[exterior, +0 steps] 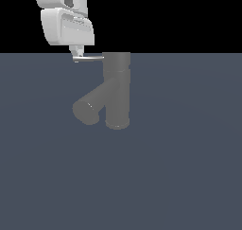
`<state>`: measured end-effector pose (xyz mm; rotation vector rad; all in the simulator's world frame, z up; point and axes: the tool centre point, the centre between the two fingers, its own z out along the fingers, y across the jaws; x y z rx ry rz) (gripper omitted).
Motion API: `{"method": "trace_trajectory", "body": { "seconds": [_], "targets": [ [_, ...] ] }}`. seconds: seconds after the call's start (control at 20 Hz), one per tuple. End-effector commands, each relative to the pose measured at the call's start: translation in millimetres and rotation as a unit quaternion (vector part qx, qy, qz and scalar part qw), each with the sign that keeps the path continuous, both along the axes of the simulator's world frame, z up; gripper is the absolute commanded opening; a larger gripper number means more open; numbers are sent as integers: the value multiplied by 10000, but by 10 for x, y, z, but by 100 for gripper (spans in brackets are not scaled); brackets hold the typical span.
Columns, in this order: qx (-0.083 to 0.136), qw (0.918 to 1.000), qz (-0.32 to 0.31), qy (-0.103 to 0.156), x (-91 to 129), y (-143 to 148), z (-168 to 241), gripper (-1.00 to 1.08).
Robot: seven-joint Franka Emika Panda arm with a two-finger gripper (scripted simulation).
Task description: Turn on the faucet by rotating a designated handle.
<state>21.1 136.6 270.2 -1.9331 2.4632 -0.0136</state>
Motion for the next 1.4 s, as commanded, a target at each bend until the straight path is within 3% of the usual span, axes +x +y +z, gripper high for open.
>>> {"method": "trace_trajectory", "body": {
  "seconds": [0.0,1.35],
  "targets": [
    [-13,10000,-25,32,-82,-76,1,-100],
    [1,10000,-3,63,-753,-476,0,-100]
  ]
}}
